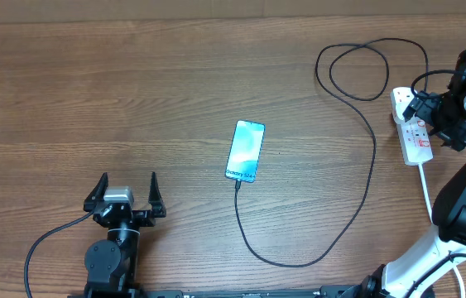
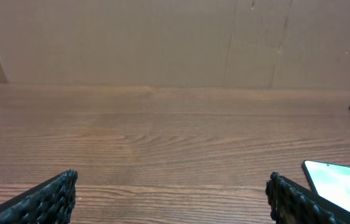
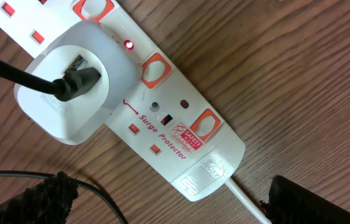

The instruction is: Plug charger to phone and switch on socket

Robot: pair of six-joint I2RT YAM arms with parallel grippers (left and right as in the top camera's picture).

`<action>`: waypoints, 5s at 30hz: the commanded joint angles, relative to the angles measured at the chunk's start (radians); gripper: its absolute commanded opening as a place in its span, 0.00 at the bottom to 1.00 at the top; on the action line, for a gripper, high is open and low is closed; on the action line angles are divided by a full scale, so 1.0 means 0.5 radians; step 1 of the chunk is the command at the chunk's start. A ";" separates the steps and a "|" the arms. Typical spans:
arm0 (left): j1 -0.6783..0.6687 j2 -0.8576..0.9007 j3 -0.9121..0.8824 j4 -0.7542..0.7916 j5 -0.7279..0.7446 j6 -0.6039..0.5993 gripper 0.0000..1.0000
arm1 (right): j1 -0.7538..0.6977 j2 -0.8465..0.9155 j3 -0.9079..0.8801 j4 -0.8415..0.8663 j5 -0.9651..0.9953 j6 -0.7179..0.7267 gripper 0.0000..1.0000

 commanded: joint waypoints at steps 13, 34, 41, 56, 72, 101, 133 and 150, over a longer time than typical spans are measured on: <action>0.015 -0.021 -0.007 0.000 0.019 0.053 0.99 | -0.004 -0.060 0.031 0.003 0.018 -0.002 1.00; 0.015 -0.021 -0.007 0.000 0.020 0.052 0.99 | -0.004 -0.060 0.031 0.003 0.018 -0.002 1.00; 0.015 -0.021 -0.007 0.001 0.020 0.052 0.99 | -0.004 -0.060 0.031 0.003 0.018 -0.002 1.00; 0.015 -0.021 -0.007 0.001 0.020 0.053 1.00 | -0.004 -0.060 0.031 0.003 0.018 -0.002 1.00; 0.015 -0.021 -0.007 0.000 0.020 0.053 1.00 | -0.004 -0.060 0.031 0.003 0.018 -0.003 1.00; 0.015 -0.021 -0.007 0.000 0.020 0.052 0.99 | 0.054 -0.921 0.031 0.001 0.013 -0.003 1.00; 0.015 -0.021 -0.007 0.000 0.020 0.052 1.00 | 0.494 -1.392 -0.373 0.012 0.013 -0.003 1.00; 0.015 -0.021 -0.007 0.000 0.020 0.052 1.00 | 0.639 -1.422 -0.845 0.280 -0.110 -0.009 1.00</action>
